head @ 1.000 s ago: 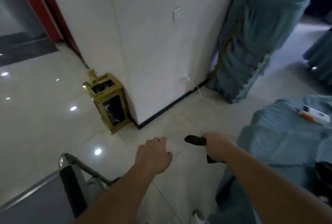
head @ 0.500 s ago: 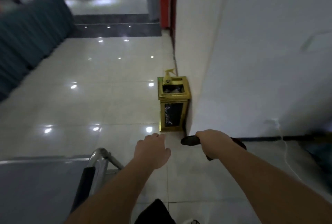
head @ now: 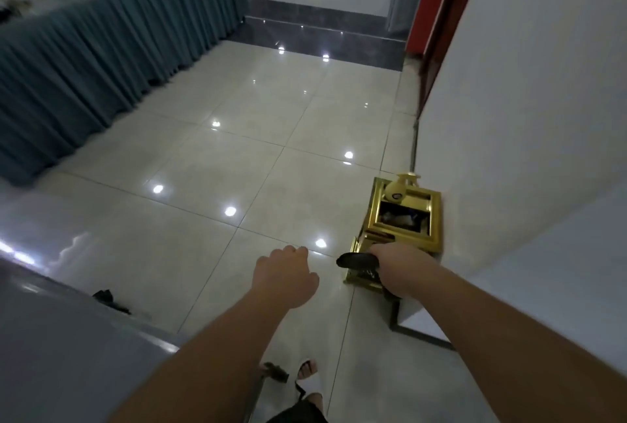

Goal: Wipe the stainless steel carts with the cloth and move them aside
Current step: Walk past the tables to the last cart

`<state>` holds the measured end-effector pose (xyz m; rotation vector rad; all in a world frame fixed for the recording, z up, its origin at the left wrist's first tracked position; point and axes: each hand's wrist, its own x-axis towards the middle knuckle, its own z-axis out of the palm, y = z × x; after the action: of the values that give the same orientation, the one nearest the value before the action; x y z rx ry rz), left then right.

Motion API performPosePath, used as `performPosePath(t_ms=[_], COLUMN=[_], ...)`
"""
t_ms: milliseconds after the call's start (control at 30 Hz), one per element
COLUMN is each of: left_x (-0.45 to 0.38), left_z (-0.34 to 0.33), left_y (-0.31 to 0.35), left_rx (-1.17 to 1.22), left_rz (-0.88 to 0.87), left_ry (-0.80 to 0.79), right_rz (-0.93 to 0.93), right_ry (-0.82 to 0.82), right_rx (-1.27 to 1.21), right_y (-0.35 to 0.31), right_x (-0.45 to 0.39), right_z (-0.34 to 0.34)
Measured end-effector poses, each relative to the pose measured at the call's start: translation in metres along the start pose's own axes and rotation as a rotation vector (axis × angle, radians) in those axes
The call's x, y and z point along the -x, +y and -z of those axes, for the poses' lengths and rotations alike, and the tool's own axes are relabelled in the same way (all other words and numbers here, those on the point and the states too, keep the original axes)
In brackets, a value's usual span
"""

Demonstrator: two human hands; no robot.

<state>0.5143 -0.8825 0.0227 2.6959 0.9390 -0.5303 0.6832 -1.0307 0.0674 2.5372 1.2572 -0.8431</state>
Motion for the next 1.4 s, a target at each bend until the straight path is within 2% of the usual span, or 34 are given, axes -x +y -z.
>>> performPosePath(t_ms=[133, 367, 567, 733, 900, 1067, 1400], left_x=[-0.057, -0.130, -0.175, -0.171, -0.143, -0.119, -0.086], left_z=[0.034, 0.062, 0.077, 0.082, 0.068, 0.054, 0.044], left_y=[-0.026, -0.073, -0.120, -0.139, -0.166, -0.216, -0.323], left_rx=[0.017, 0.166, 0.279, 0.396, 0.567, 0.713, 0.890], left_rz=[0.042, 0.228, 0.508, 0.779, 0.991, 1.169, 1.352], left_ry=[0.019, -0.001, -0.025, -0.030, -0.053, 0.023, 0.119], right_rz=[0.023, 0.181, 0.409, 0.614, 0.826, 1.024, 1.238], right_ry=[0.034, -0.045, -0.124, -0.147, -0.177, -0.199, -0.248], right_rx=[0.014, 0.214, 0.373, 0.538, 0.646, 0.680, 0.825], right_y=[-0.012, -0.050, -0.101, -0.157, -0.237, -0.337, -0.498], right_x=[-0.065, -0.175, -0.278, -0.334, -0.366, -0.376, -0.362], right_z=[0.047, 0.116, 0.169, 0.204, 0.209, 0.200, 0.164])
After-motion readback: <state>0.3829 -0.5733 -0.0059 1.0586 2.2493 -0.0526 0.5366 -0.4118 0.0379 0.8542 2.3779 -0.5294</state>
